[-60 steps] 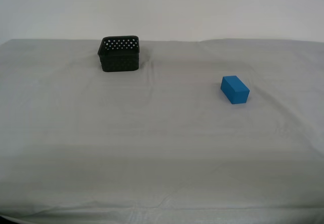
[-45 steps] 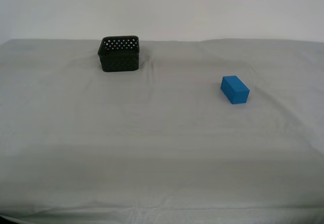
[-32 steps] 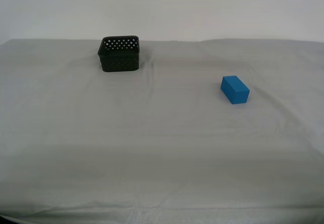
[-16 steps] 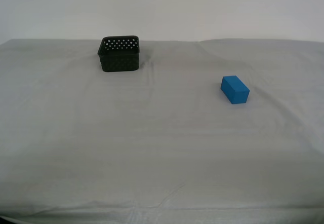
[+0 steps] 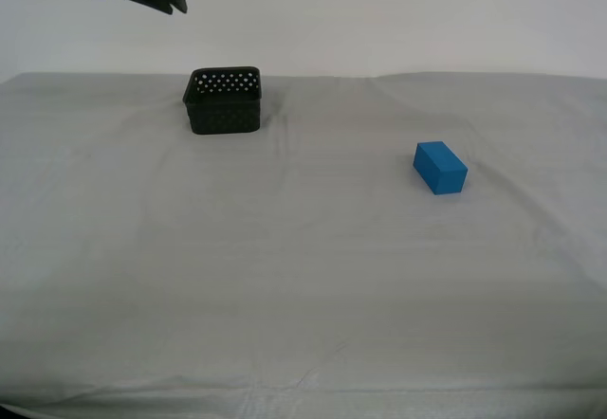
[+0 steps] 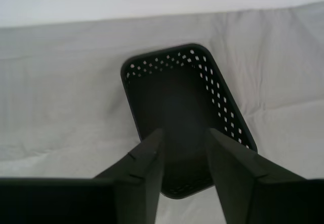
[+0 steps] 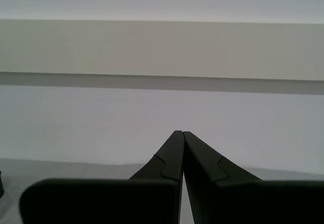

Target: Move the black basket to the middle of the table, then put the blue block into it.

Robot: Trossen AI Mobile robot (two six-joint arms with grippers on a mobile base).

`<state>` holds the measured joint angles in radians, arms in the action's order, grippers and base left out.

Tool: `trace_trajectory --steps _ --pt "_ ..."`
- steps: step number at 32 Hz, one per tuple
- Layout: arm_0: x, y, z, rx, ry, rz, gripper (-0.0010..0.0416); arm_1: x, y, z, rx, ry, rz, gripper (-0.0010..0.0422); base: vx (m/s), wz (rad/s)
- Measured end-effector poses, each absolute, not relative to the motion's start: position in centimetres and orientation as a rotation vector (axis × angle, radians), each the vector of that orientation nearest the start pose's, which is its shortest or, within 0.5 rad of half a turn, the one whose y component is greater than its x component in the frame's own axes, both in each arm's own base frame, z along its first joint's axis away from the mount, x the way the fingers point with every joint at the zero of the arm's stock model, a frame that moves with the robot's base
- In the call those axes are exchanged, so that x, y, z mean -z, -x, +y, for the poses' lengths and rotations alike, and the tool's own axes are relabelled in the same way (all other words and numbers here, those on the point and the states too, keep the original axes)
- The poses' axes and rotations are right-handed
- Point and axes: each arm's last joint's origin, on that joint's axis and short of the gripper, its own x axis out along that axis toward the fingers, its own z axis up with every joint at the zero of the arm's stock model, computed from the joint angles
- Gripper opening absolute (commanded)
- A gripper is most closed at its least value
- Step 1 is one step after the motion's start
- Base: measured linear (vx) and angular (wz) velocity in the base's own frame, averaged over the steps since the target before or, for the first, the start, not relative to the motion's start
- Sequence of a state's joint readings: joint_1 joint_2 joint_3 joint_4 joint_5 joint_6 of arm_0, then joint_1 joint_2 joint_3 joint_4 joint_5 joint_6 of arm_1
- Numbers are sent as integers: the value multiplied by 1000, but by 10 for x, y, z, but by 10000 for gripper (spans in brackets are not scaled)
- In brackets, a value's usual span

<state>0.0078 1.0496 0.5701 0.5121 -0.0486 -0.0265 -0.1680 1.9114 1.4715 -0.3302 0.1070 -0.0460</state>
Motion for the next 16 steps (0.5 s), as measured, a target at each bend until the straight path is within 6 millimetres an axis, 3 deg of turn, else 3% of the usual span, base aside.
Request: trace_trajectory --steps 3,8,12,16 --pt "-276 -230 3 -55 27 -33 0 -220 -431 -77 231 38 821 197 0 0" --pt "-275 -230 3 -55 27 -25 1 -198 -444 -78 152 9 859 261 0 0" --pt "-274 -230 3 -55 27 -19 1 -173 -451 -76 79 -28 912 285 0 0" --pt "-274 -230 3 -55 27 -15 1 -144 -457 -79 78 -36 1011 281 0 0"
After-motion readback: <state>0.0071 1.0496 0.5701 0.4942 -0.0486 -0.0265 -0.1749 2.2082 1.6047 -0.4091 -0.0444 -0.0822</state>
